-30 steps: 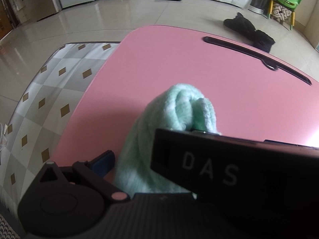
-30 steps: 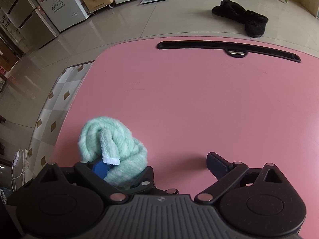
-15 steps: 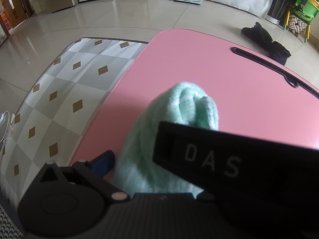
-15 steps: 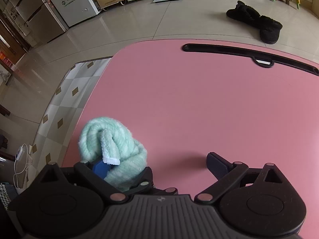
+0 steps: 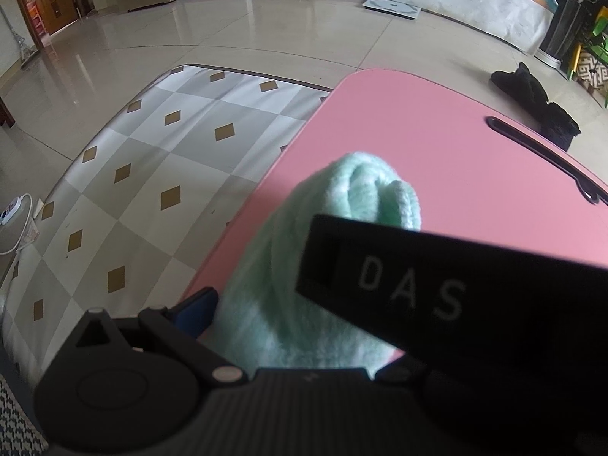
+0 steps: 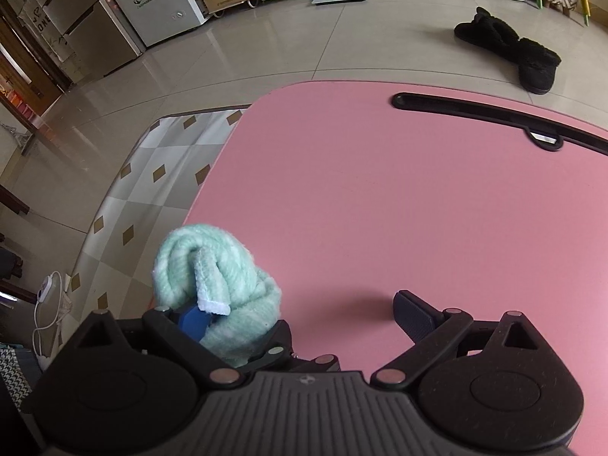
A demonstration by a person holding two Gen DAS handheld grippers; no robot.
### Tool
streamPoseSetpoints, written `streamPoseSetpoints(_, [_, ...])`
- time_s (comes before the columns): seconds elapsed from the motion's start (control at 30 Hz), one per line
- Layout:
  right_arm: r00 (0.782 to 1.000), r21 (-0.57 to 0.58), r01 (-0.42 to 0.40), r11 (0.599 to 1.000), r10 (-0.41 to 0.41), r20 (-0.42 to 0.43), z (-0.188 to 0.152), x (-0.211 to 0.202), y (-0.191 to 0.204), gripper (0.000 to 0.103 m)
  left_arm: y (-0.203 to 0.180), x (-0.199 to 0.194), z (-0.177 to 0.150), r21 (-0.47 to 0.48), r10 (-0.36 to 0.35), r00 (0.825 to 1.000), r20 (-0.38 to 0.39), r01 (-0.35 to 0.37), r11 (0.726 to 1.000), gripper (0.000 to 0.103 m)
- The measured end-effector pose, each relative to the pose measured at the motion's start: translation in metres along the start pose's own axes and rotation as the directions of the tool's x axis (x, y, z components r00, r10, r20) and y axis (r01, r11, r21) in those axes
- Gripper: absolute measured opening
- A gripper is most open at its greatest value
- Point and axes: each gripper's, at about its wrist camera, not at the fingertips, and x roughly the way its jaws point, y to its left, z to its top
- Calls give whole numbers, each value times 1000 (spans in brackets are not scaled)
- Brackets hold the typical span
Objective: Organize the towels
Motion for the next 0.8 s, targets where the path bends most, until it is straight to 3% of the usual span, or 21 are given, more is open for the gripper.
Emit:
streamPoseSetpoints(0.43, [1000, 3, -18, 1000, 18, 3, 11, 9, 10, 97, 10, 8, 12, -36, 18, 1000, 5, -18, 999, 103])
streamPoseSetpoints(0.8, [1000, 48, 2, 999, -3, 17, 18, 10, 3, 97, 0, 14, 24, -9, 6, 1000, 13, -5, 1000, 103])
